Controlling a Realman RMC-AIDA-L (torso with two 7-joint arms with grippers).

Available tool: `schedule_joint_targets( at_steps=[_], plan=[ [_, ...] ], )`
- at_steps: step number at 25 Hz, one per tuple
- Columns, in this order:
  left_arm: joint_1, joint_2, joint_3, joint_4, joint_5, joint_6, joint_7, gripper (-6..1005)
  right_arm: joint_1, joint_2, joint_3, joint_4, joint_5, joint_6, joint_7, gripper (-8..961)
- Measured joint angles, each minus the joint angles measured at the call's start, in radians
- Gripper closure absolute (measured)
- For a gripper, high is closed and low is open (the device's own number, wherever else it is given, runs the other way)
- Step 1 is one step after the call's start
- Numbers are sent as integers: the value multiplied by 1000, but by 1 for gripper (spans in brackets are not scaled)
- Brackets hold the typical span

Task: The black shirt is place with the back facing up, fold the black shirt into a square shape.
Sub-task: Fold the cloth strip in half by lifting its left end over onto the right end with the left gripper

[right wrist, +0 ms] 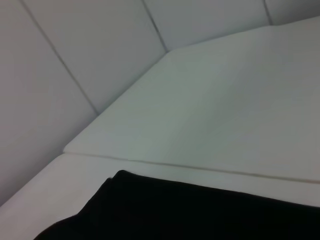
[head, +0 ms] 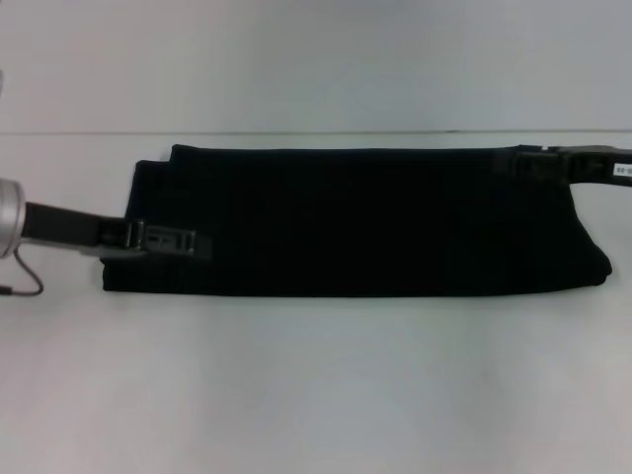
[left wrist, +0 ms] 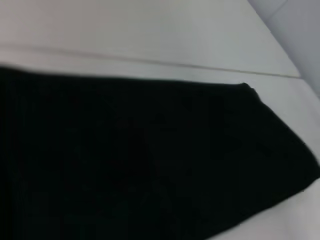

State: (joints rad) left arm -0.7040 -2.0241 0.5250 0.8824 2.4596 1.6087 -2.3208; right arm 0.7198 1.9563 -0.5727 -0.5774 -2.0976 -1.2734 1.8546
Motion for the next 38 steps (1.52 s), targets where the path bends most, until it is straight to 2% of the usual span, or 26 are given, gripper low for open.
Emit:
schedule_joint_targets(
  at_steps=[2,7,13,21,28,38],
  plan=[
    [7,3,-26,-9,1,25,-62,89,9,2,-9,2,-2,4,-8,259],
    [22,20,-74,-89,4,35,-198,90,35,10,-42,-3,-4,24,-35,163],
    [52,23,-188,-200,4,-53,-378,91,68,24,-105,-4,-4,70,-56,68],
    [98,16,-311,-241,-3,-146,-535,92,114,26,-169,-5,-4,60,-57,76],
    [115,7,-316,-264,3,-228,-595,92,126,33,-198,-37,-1,28,-57,80],
    [94,6,-314,-306,1,-282,-627,92,133,45,-195,-46,2,56,-58,84]
  ],
)
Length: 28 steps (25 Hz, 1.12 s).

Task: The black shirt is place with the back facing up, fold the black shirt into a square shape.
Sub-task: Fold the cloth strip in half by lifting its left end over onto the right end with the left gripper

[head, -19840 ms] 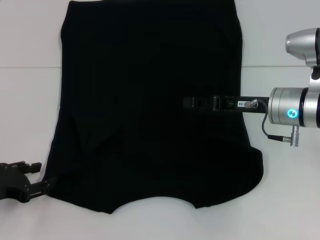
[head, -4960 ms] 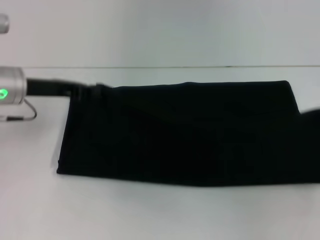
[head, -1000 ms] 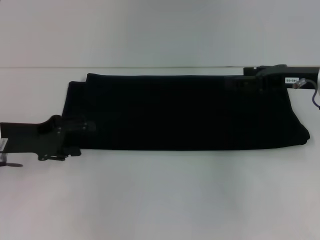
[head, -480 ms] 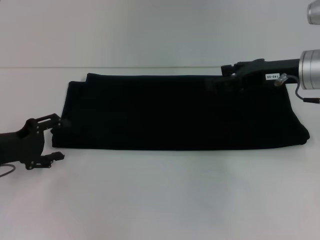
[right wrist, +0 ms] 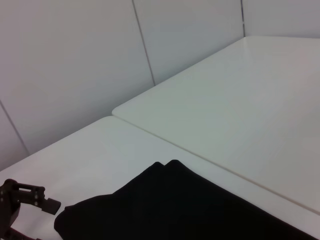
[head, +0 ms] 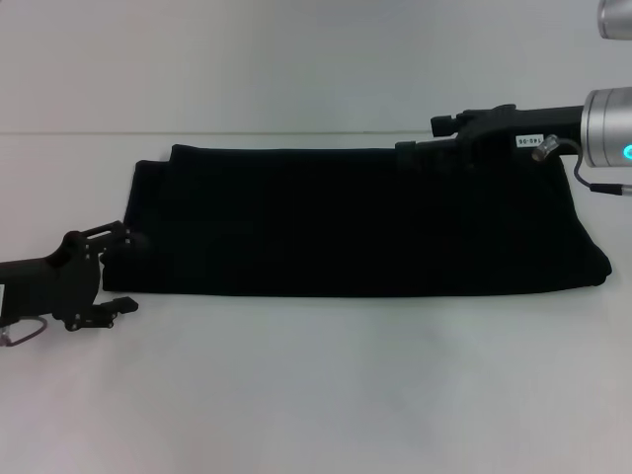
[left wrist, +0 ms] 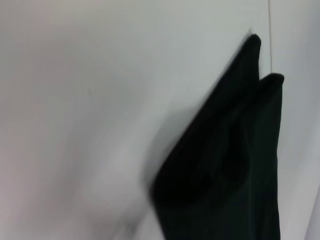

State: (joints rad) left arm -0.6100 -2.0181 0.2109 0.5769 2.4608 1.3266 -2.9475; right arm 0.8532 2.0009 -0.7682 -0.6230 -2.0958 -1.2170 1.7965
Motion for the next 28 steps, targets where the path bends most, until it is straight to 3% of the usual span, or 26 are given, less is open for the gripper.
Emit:
schedule_joint_targets(
  at_steps=[28],
  plan=[
    [-1,-1,-8,-40,-8,-117,3,91,0,12,6,0,24,9,-13,85]
  ],
)
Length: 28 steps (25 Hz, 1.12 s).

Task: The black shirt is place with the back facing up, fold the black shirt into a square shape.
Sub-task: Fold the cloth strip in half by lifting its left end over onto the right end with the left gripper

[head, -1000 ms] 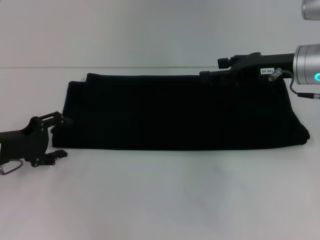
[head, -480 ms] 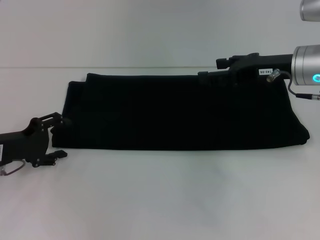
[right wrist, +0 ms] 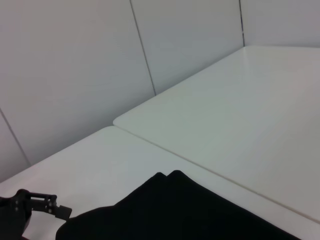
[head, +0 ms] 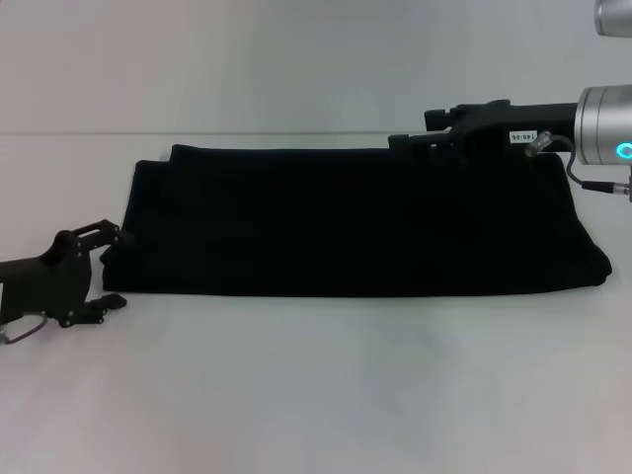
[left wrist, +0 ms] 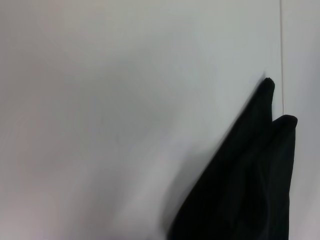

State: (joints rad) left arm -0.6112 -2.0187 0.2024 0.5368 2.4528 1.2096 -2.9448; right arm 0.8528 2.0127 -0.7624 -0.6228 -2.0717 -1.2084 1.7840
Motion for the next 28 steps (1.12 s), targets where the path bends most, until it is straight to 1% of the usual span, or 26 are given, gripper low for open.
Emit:
schedule_joint_targets(
  at_steps=[21,28],
  plan=[
    [-15,6,8,0,-22,-49,79,93,-7,1,1,0,15,-4,0,85],
    [-6,6,1,8,-25,10,90,93,-12,1,2,-8,26,-6,1,84]
  ],
)
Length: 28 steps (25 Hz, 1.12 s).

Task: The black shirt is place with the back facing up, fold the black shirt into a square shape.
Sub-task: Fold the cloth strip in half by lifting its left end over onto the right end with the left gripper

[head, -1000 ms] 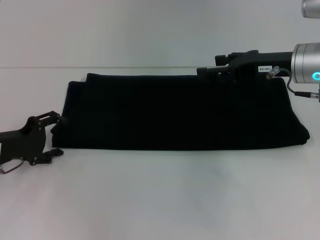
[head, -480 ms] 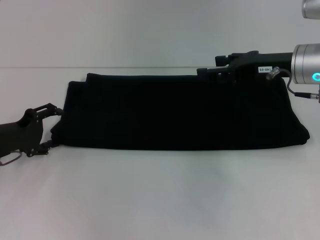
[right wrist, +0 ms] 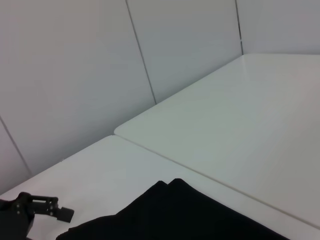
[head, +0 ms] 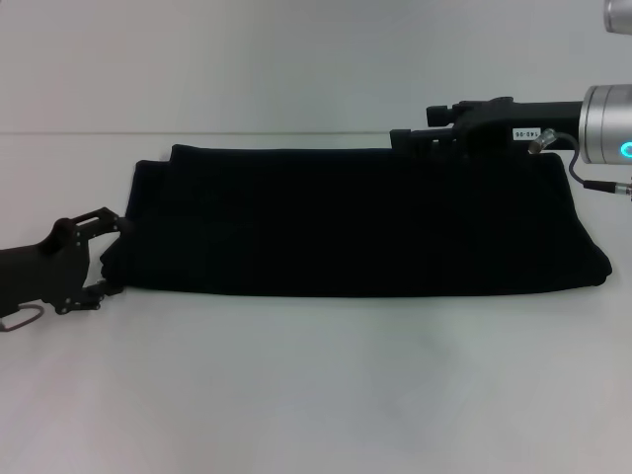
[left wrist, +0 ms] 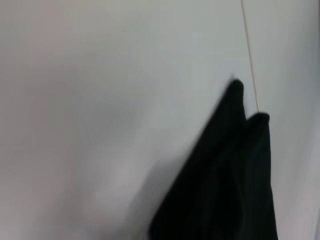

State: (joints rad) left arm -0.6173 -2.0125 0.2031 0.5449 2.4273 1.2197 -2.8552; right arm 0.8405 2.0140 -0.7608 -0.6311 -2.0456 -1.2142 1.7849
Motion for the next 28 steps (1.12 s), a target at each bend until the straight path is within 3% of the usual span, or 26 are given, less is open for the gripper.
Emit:
schedule_joint_targets(
  at_steps=[28],
  plan=[
    [4,-9,9,-17,-2,-49,39,92,10,3,0,-2,1,7,2,85]
  ],
)
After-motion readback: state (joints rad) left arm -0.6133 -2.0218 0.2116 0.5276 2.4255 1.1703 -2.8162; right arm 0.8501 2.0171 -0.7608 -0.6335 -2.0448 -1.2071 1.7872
